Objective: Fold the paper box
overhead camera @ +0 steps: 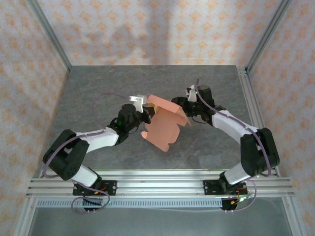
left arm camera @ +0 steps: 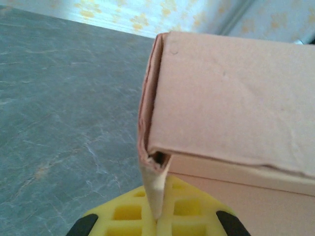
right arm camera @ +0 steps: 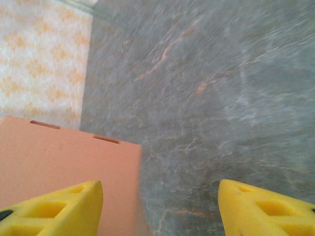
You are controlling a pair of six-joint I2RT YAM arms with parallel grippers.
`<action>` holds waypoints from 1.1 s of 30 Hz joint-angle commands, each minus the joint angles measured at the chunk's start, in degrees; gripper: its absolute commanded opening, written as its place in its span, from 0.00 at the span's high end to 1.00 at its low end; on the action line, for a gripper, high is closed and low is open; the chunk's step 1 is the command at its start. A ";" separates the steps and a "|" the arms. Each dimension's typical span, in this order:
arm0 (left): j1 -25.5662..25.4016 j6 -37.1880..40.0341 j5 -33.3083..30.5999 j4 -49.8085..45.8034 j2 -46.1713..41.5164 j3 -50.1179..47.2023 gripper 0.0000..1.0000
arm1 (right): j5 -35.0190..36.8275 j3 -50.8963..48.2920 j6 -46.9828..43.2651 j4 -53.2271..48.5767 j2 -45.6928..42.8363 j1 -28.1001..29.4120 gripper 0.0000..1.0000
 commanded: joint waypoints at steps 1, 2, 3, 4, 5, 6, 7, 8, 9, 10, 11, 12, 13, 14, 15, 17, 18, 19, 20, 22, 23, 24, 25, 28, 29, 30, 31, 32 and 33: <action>2.00 -9.32 -4.52 1.76 -1.24 0.49 1.00 | 4.46 -2.26 2.54 1.77 -3.56 -2.85 0.37; 2.57 -11.01 -3.62 1.69 -0.82 0.87 1.00 | 5.47 -3.12 2.97 1.86 -4.50 -3.64 0.37; 2.93 -12.31 -2.98 1.88 -0.39 1.27 1.00 | 6.46 -4.06 3.42 2.07 -5.29 -4.30 0.37; 3.28 -13.80 -2.17 2.52 0.13 1.52 1.00 | 7.29 -5.24 4.17 2.67 -6.16 -5.09 0.37; 3.50 -15.53 -1.99 3.38 0.68 1.70 1.00 | 7.89 -6.47 5.09 3.53 -6.92 -5.87 0.37; 3.65 -17.33 -2.09 3.41 1.11 1.99 1.00 | 8.17 -7.58 5.83 4.38 -7.62 -6.57 0.37; 3.87 -18.95 -2.17 3.17 1.53 2.50 1.00 | 8.12 -8.85 6.63 5.65 -8.14 -7.19 0.37; 3.96 -20.14 -2.00 3.74 1.86 2.78 1.00 | 7.56 -9.99 7.20 6.73 -8.64 -7.81 0.38; 3.99 -20.94 -1.67 4.47 2.11 2.94 1.00 | 6.80 -10.80 7.48 7.85 -8.99 -8.03 0.38; 4.04 -21.73 -1.43 5.34 2.37 3.22 1.00 | 5.70 -11.53 7.44 9.15 -9.25 -8.12 0.38; 3.96 -22.64 -1.20 6.05 2.57 3.40 1.00 | 4.38 -11.97 7.57 10.41 -9.46 -8.13 0.38; 3.96 -23.16 -1.15 6.69 2.76 3.58 1.00 | 2.96 -12.25 7.84 11.77 -9.47 -8.13 0.38; 4.03 -23.75 -1.45 7.03 2.86 3.67 1.00 | 1.26 -12.48 8.24 13.48 -9.44 -8.13 0.38; 3.97 -24.37 -2.18 7.60 2.78 3.52 1.00 | -0.22 -12.58 8.65 15.00 -9.44 -8.04 0.38; 3.96 -24.78 -2.82 8.66 2.69 3.05 1.00 | -1.59 -12.54 8.89 16.26 -9.25 -8.04 0.38; 3.97 -26.33 -3.96 9.94 2.60 2.44 1.00 | -4.65 -12.32 9.89 19.20 -8.89 -7.88 0.39; 4.02 -26.27 -3.78 10.03 2.68 2.65 1.00 | -5.60 -12.25 10.38 20.35 -8.84 -7.79 0.39; 3.97 -26.39 -3.34 9.83 2.90 2.99 1.00 | -6.49 -12.23 10.82 21.65 -8.75 -7.54 0.39; 3.96 -26.43 -2.81 9.64 3.16 3.36 1.00 | -7.10 -12.19 11.25 22.89 -8.82 -7.30 0.39; 3.88 -26.56 -1.51 10.58 3.89 3.64 1.00 | -8.33 -11.90 11.95 24.73 -8.70 -6.71 0.39; 3.92 -26.57 -1.04 11.31 4.21 3.68 1.00 | -8.92 -11.67 12.31 25.60 -8.63 -6.41 0.39; 3.82 -26.35 -0.62 11.94 4.37 3.60 1.00 | -9.44 -11.41 12.84 26.26 -8.49 -6.07 0.39; 3.76 -26.08 -0.44 12.40 4.57 3.57 1.00 | -9.93 -11.08 13.31 27.06 -8.25 -5.76 0.39; 3.61 -25.02 -0.57 11.46 4.53 3.85 1.00 | -10.99 -10.40 15.28 29.78 -7.66 -4.97 0.39; 3.57 -24.55 -0.38 11.70 4.53 3.77 1.00 | -11.23 -10.30 15.95 30.81 -7.50 -4.82 0.40; 3.38 -24.04 -0.20 11.96 4.44 3.69 1.00 | -11.53 -10.14 16.83 31.99 -7.20 -4.62 0.41; 3.26 -23.56 -0.20 12.13 4.36 3.72 1.00 | -11.79 -9.95 17.81 32.99 -6.80 -4.49 0.42; 3.15 -23.13 -0.26 12.05 4.36 3.76 1.00 | -12.43 -9.86 18.55 33.94 -6.38 -4.42 0.43; 3.06 -22.87 -0.50 11.84 4.36 3.85 1.00 | -13.31 -9.82 19.77 35.76 -5.77 -4.28 0.43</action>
